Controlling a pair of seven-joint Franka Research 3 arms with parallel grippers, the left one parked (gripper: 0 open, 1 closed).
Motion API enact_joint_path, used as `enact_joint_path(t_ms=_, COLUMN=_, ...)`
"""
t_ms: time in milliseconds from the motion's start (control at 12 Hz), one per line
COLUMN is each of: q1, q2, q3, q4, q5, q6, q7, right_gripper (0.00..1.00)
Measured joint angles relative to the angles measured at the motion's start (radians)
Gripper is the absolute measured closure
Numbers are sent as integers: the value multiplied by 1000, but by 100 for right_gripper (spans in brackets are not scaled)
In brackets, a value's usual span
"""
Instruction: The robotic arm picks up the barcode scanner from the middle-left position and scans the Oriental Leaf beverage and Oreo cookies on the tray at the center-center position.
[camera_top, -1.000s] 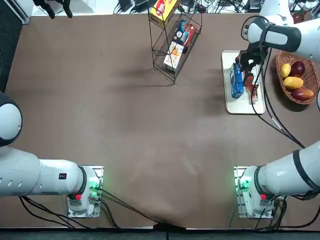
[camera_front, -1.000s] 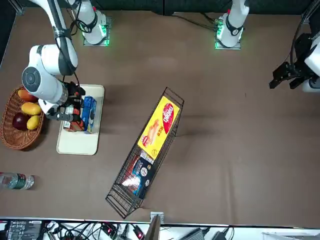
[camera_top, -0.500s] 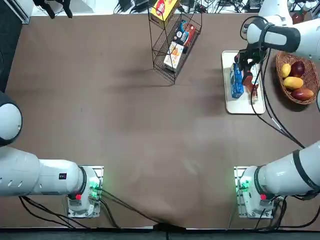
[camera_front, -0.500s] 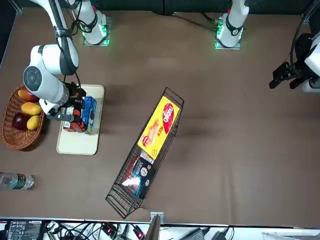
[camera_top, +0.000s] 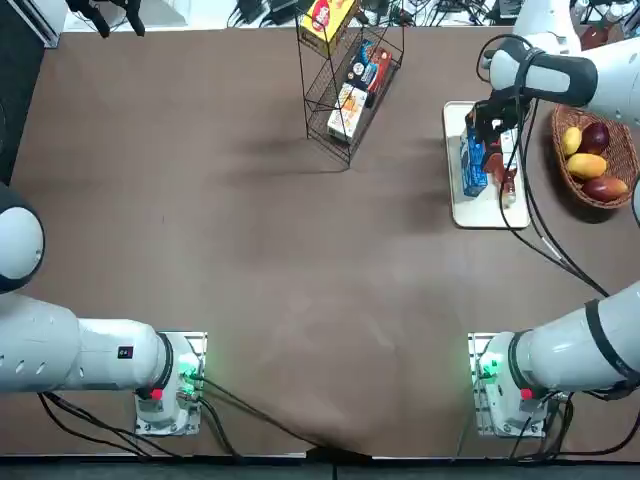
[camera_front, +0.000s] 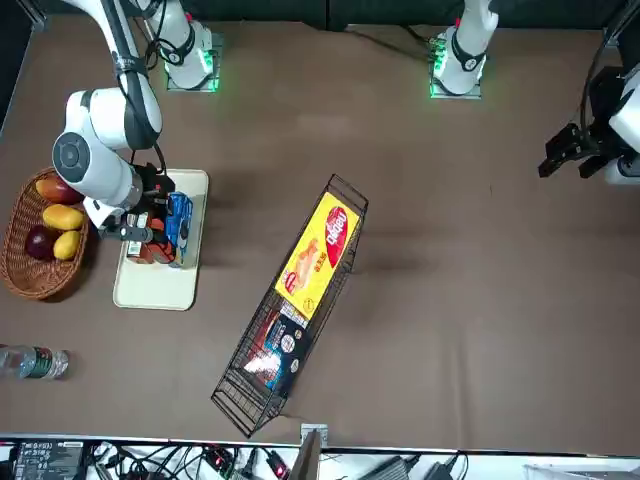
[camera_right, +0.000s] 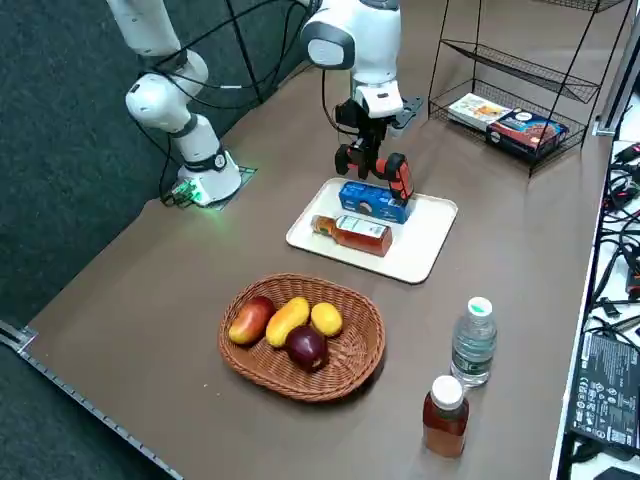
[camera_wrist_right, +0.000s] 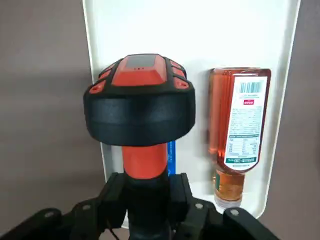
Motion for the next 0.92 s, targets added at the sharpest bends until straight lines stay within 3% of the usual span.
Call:
enact_joint_path(t_ms=417, q1=-9, q2=-26, q3=-8, q4=4, q5=0, q6=-18, q7=-38, right_gripper=57)
enact_joint_path(t_ms=917, q1=-130, q2=-63, q3=-28, q4=4, q5=0, q6=-57, q7=-208, right_gripper=57)
